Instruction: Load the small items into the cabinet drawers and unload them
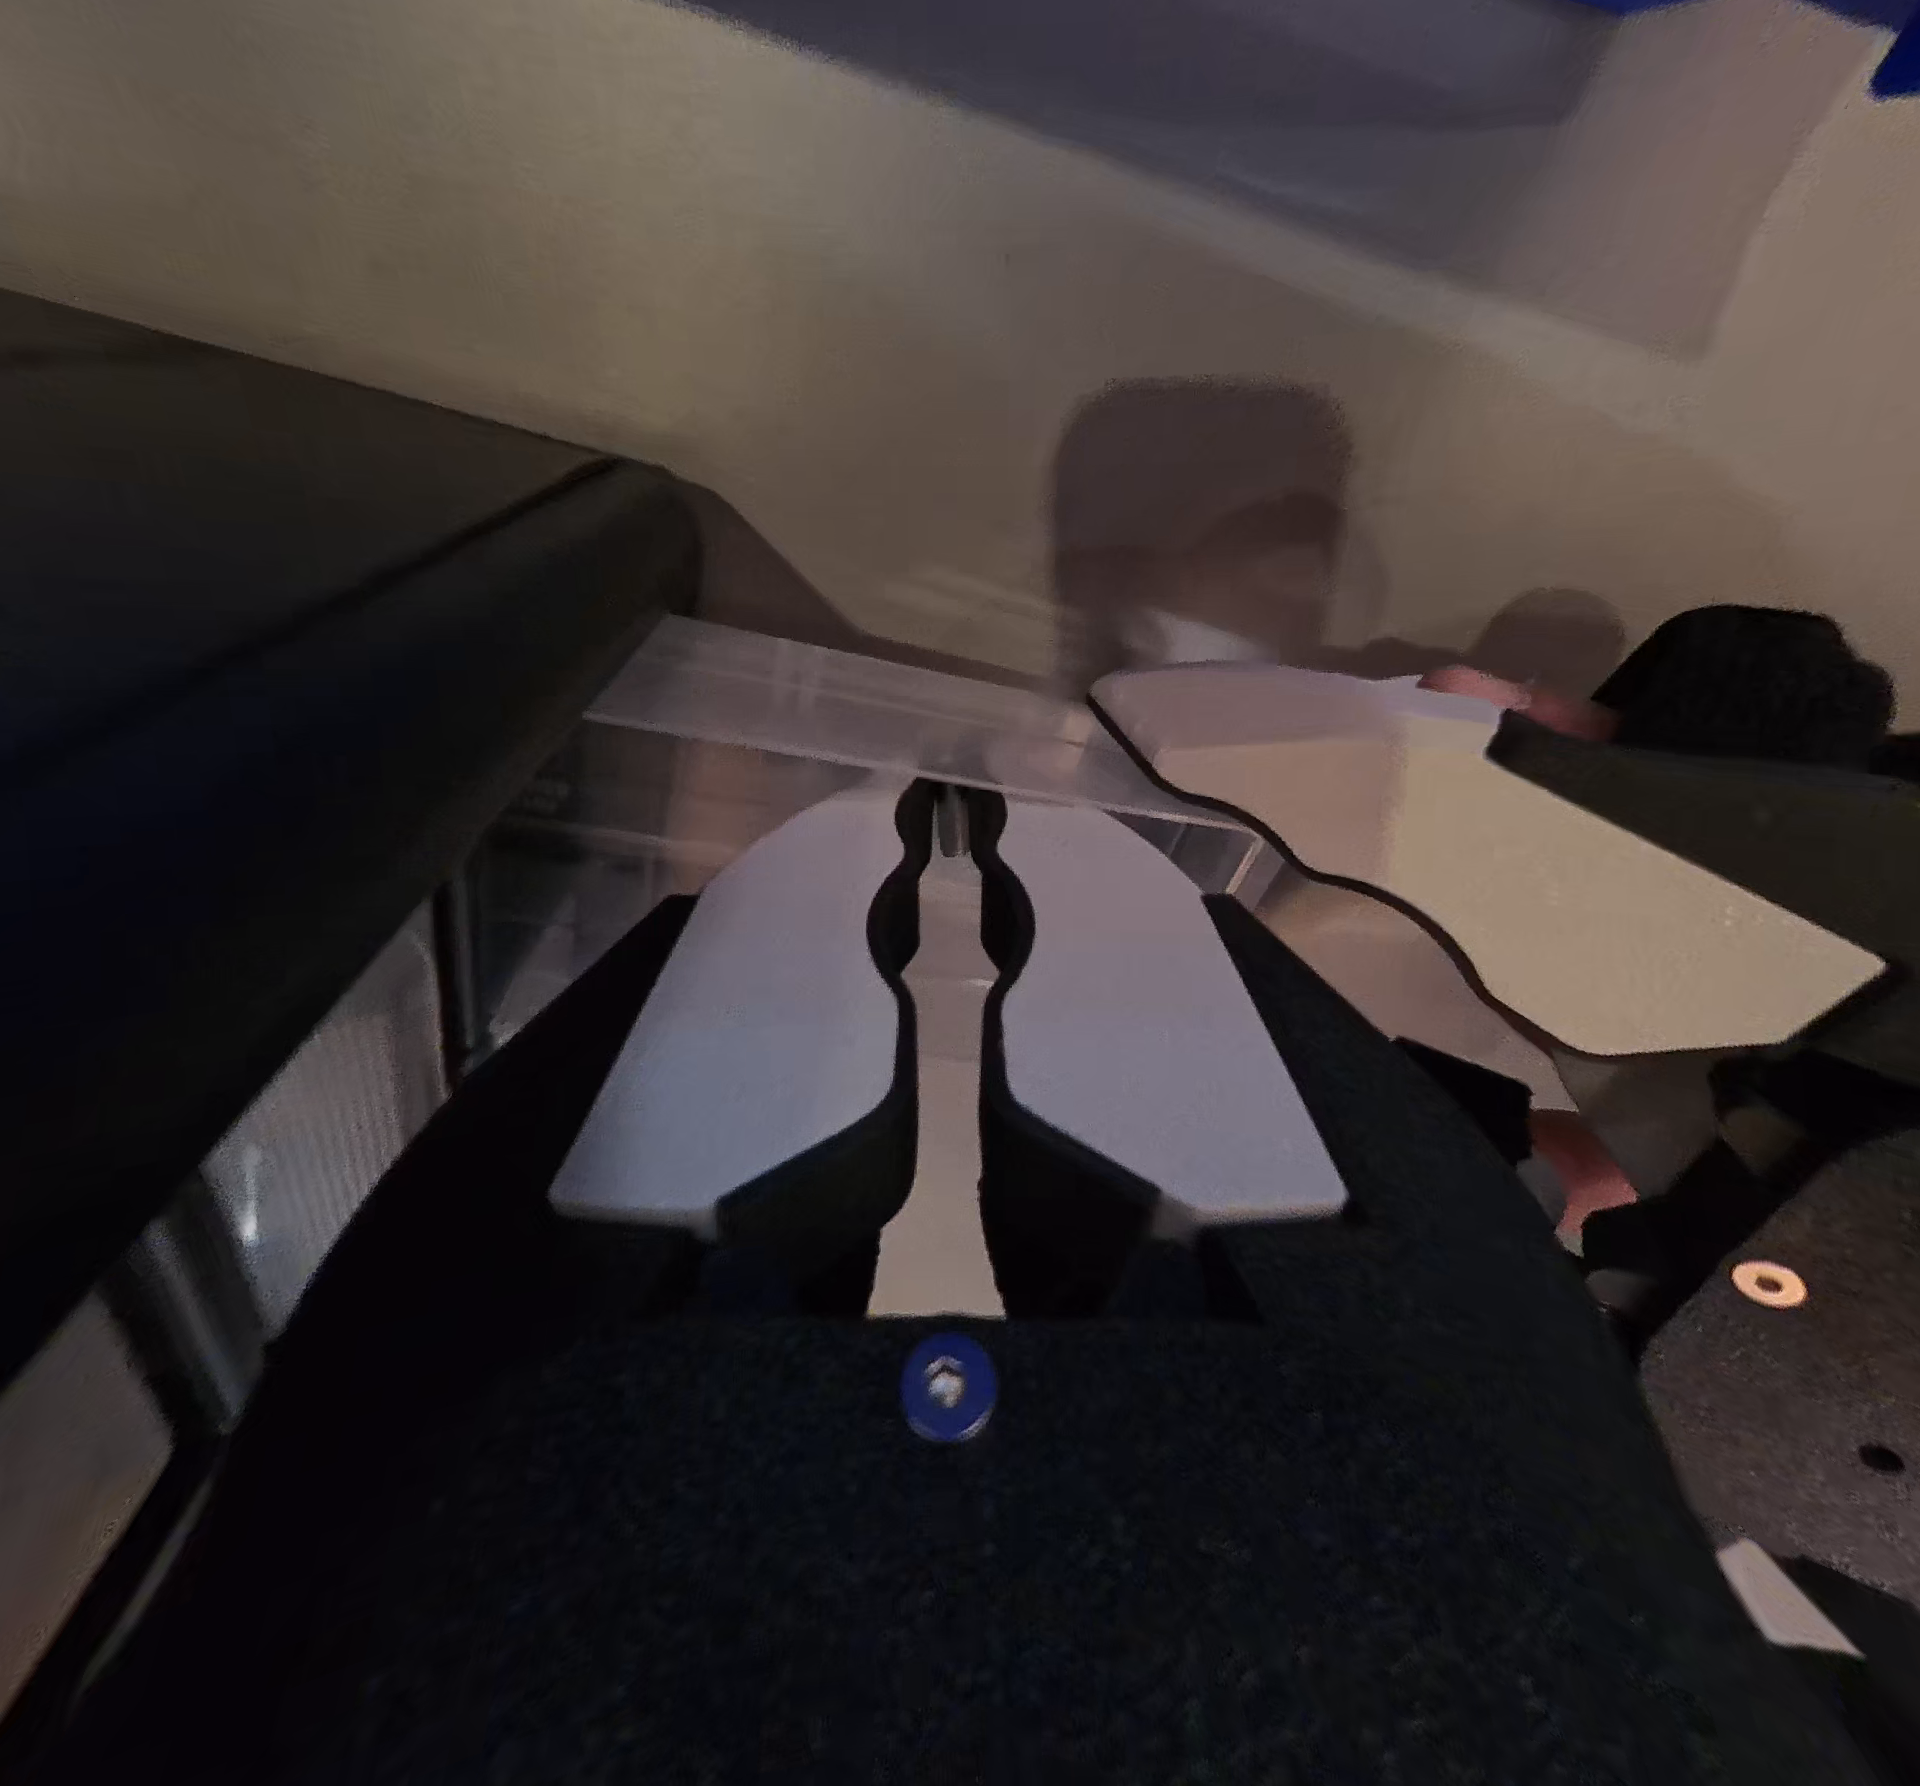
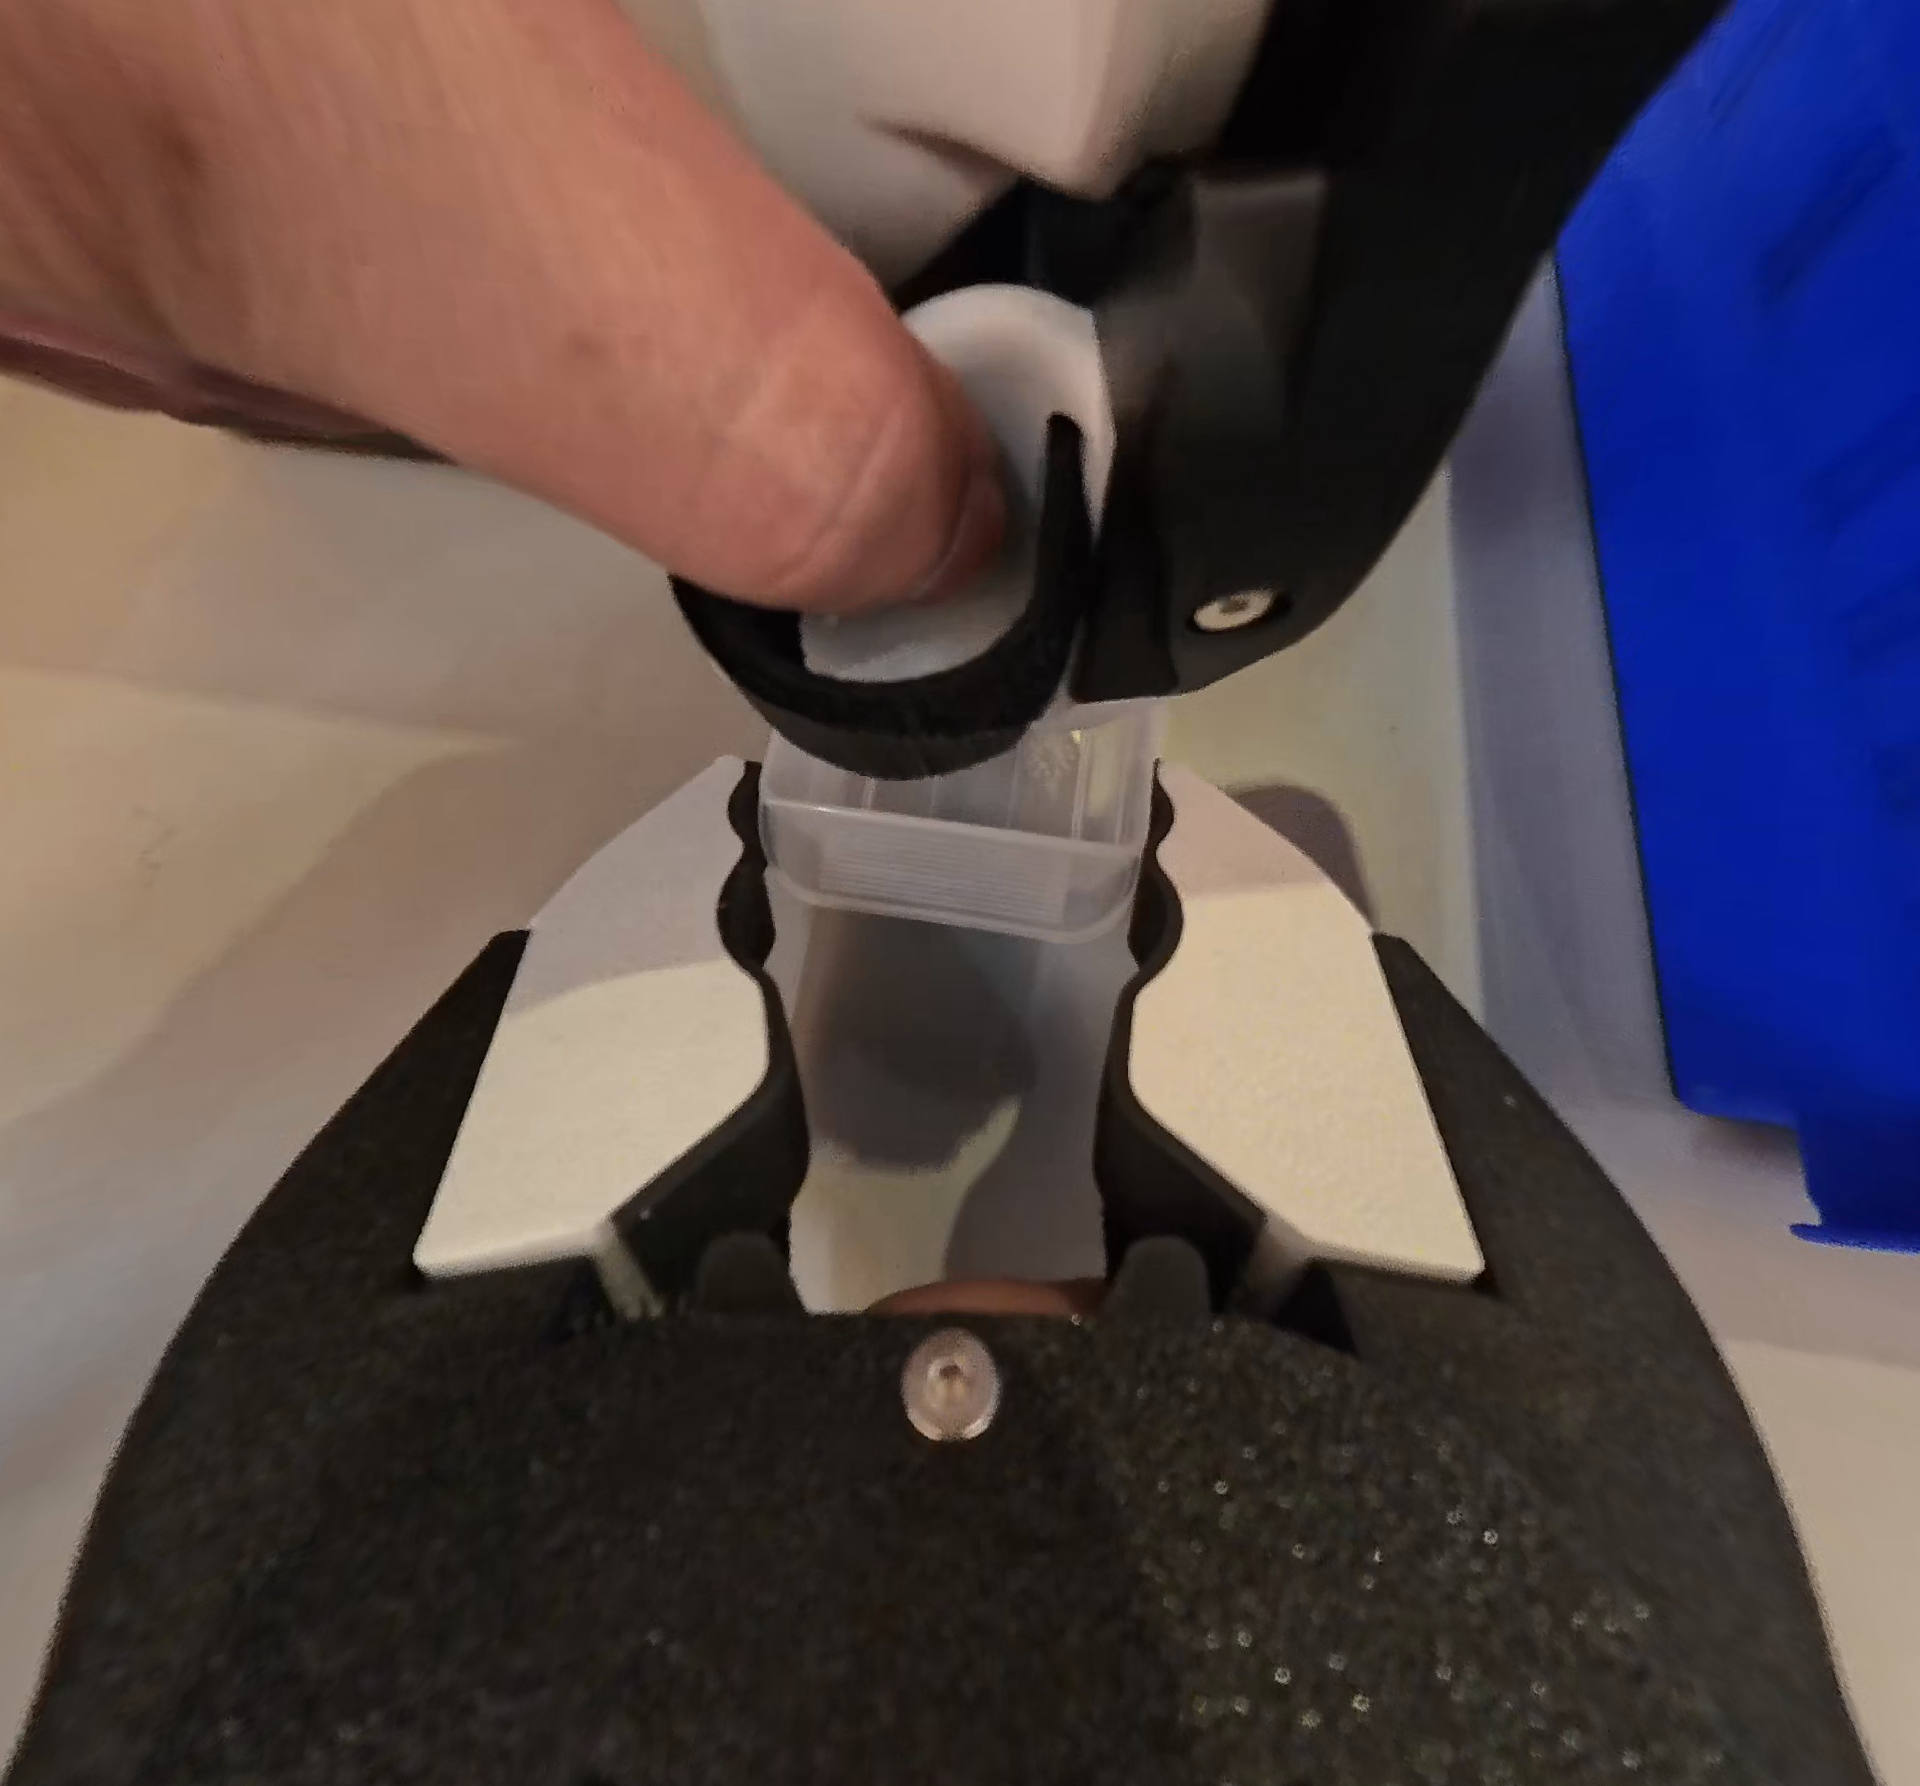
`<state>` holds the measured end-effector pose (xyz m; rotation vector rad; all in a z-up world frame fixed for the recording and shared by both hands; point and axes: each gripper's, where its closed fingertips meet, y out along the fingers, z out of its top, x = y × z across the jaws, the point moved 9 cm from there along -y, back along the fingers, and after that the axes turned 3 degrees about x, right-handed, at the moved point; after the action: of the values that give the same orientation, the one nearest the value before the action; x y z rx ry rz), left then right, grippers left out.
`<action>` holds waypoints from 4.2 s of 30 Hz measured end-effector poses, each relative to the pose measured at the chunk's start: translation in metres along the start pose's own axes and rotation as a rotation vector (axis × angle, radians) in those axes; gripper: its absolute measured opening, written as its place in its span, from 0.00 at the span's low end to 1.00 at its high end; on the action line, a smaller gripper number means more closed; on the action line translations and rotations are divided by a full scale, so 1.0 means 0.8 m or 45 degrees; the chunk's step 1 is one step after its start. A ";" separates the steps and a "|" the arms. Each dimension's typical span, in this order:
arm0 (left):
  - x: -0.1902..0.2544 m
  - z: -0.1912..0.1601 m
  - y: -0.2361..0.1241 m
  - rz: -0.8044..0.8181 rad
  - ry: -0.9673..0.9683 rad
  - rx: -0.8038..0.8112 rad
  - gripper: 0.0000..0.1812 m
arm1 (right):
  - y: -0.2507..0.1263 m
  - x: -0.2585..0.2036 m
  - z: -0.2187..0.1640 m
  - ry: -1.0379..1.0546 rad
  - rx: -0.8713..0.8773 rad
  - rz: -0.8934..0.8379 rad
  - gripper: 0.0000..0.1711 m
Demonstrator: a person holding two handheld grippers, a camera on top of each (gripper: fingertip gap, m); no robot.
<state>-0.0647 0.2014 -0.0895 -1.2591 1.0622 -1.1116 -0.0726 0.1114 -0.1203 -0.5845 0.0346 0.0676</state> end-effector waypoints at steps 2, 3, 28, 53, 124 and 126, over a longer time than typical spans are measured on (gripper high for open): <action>0.001 0.002 0.002 0.020 0.020 -0.057 0.03 | 0.000 0.000 0.000 -0.003 -0.003 -0.002 0.39; 0.002 0.003 0.003 0.026 0.030 -0.082 0.03 | 0.000 0.000 0.000 -0.003 -0.002 -0.001 0.39; 0.117 -0.348 -0.049 0.088 -1.042 1.488 0.14 | 0.008 -0.003 0.008 -0.039 -0.016 -0.019 0.39; 0.156 -0.405 -0.019 0.425 -0.964 1.410 0.14 | 0.013 0.007 0.021 -0.010 0.106 0.045 0.15; 0.156 -0.410 -0.025 0.411 -0.965 1.426 0.14 | 0.066 -0.057 0.044 -0.097 0.015 -0.012 0.45; 0.153 -0.415 -0.027 0.414 -0.982 1.442 0.15 | 0.064 -0.061 0.043 -0.113 0.012 -0.012 0.39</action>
<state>-0.3732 0.0278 -0.0787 -0.4517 -0.0344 -0.6582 -0.1245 0.1701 -0.1174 -0.5714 -0.0542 0.0839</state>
